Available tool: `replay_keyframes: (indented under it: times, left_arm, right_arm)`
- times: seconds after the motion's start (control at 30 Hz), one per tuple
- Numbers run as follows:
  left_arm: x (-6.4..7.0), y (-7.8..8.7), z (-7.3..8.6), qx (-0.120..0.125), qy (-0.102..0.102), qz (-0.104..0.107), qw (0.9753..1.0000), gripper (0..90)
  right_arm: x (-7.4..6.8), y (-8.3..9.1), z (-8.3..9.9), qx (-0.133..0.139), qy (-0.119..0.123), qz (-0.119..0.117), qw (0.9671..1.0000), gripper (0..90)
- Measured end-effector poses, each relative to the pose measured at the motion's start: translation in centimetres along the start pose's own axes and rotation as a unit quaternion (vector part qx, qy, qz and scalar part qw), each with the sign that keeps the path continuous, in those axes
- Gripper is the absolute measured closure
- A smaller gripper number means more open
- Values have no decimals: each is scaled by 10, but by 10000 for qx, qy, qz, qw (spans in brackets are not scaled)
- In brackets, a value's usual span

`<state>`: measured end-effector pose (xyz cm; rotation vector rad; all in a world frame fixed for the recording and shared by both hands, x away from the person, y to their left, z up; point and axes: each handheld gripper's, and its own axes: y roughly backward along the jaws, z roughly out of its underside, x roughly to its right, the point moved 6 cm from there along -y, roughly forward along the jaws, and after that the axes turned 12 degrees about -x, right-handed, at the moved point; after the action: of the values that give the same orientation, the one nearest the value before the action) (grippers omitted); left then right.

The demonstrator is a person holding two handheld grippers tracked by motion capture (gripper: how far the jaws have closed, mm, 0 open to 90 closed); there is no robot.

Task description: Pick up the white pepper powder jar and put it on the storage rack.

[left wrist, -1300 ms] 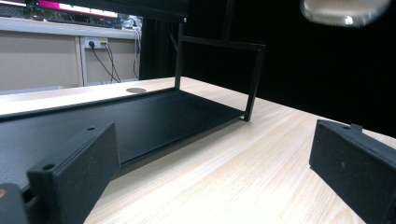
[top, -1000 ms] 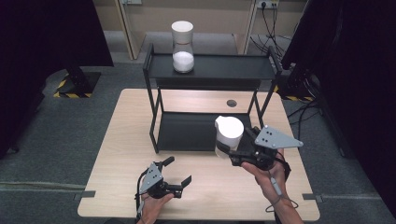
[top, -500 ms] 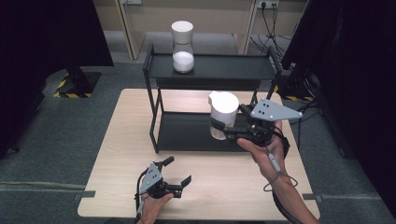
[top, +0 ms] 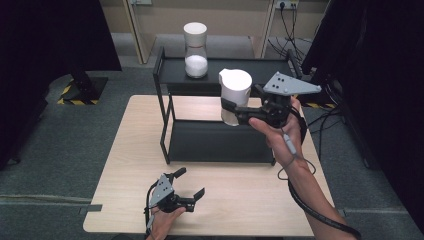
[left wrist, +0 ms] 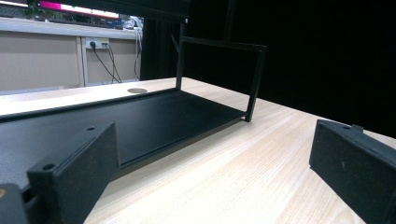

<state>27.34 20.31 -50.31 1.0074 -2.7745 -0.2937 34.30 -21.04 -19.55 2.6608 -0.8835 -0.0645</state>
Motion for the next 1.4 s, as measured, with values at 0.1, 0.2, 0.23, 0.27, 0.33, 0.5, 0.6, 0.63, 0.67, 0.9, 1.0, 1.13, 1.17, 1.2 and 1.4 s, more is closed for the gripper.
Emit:
replay_keyframes:
  times: [0.1,0.2,0.23,0.27,0.33,0.5,0.6,0.63,0.67,0.9,1.0,1.13,1.17,1.2,1.4]
  left_arm:
    - [0,0,0,-8,-1,8,10000,9]
    - [0,0,0,-2,-1,7,10000,10]
    - [0,0,0,-1,-4,8,10000,9]
    - [0,0,0,-1,-6,7,10000,10]
    - [0,0,0,1,7,9,10000,9]
    - [0,1,0,4,-12,12,10000,9]
    - [0,1,0,2,-9,12,10000,10]
    - [0,1,0,3,-8,12,10000,10]
    - [0,1,0,8,-5,13,10000,10]
    - [0,1,0,6,0,17,10000,9]
    - [0,1,0,7,5,14,10000,10]
    - [1,1,0,12,-4,29,10000,10]
    - [1,1,0,8,-6,34,10000,10]
    - [1,0,0,7,-7,37,10000,10]
    - [1,1,0,18,7,32,10000,10]
  right_arm:
    - [3,-3,-10,3,-7,45,10000,310]
    - [7,-8,-19,-4,-42,95,9999,310]
    - [9,-9,-21,-2,-70,98,9999,309]
    - [11,-11,-24,-1,-94,108,9999,310]
    - [14,-15,-28,-3,-133,148,9998,310]
    - [24,-24,-36,-16,-234,286,9993,310]
    - [29,-28,-41,-24,-292,390,9988,309]
    - [31,-30,-42,-20,-314,421,9986,309]
    - [33,-31,-43,-17,-331,459,9984,309]
    - [48,-44,-52,-39,-485,756,9959,310]
    - [53,-51,-55,-68,-512,892,9947,309]
    - [59,-60,-57,-33,-611,999,9931,310]
    - [60,-62,-57,-26,-621,1022,9928,309]
    - [61,-64,-57,-32,-634,1047,9925,309]
    - [66,-78,-59,-56,-659,1210,9905,309]
